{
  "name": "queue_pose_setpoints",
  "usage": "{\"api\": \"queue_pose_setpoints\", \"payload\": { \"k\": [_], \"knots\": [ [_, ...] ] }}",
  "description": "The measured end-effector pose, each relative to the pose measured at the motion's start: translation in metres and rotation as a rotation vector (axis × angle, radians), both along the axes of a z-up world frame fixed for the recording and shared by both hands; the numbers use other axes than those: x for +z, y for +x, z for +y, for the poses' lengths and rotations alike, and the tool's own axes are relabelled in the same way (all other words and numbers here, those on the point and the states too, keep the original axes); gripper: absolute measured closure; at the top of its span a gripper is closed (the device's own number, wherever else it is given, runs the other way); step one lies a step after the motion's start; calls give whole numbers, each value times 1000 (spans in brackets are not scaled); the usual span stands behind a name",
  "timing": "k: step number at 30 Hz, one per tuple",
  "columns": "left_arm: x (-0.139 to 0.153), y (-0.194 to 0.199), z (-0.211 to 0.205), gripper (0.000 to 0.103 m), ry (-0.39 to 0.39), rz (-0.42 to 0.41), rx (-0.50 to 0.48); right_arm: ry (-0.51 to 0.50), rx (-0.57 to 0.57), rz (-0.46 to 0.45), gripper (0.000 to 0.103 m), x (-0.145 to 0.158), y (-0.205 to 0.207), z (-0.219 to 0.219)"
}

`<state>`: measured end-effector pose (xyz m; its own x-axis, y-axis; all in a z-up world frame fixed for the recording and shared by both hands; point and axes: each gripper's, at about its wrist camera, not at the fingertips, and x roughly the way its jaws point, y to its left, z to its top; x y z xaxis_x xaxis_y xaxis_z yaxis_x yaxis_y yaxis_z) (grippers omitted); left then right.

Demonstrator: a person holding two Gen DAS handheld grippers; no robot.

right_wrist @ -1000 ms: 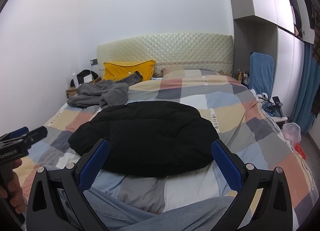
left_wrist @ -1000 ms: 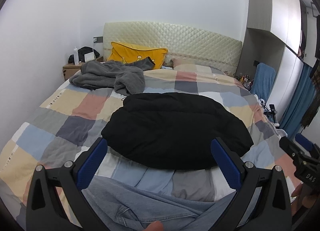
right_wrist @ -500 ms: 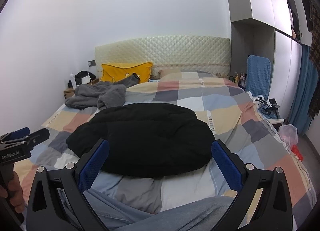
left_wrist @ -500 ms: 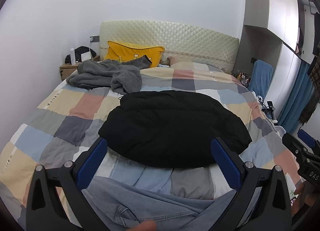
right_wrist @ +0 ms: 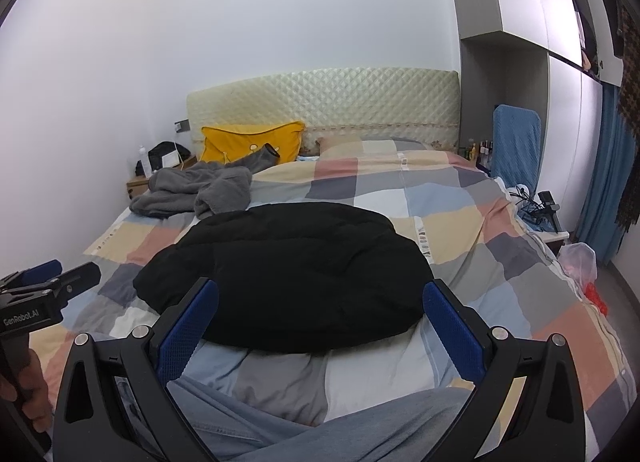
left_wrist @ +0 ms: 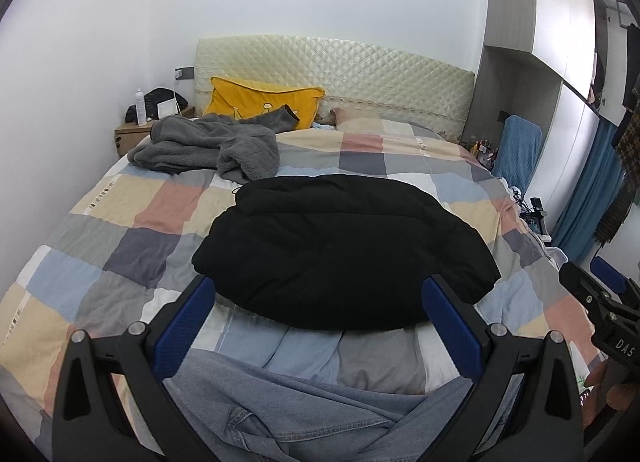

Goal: Fold large clothes

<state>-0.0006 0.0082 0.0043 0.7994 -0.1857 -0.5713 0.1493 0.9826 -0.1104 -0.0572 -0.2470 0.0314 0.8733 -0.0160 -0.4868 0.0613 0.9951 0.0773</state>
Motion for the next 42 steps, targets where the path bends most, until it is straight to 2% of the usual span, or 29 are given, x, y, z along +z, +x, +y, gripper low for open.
{"api": "queue_pose_setpoints", "payload": {
  "k": [30, 42],
  "knots": [
    [-1, 1, 1, 0, -12, 2, -3, 11, 1, -12, 0, -1, 1, 3],
    [3, -1, 6, 0, 5, -14, 24, 17, -2, -19, 0, -2, -1, 4]
  ]
}}
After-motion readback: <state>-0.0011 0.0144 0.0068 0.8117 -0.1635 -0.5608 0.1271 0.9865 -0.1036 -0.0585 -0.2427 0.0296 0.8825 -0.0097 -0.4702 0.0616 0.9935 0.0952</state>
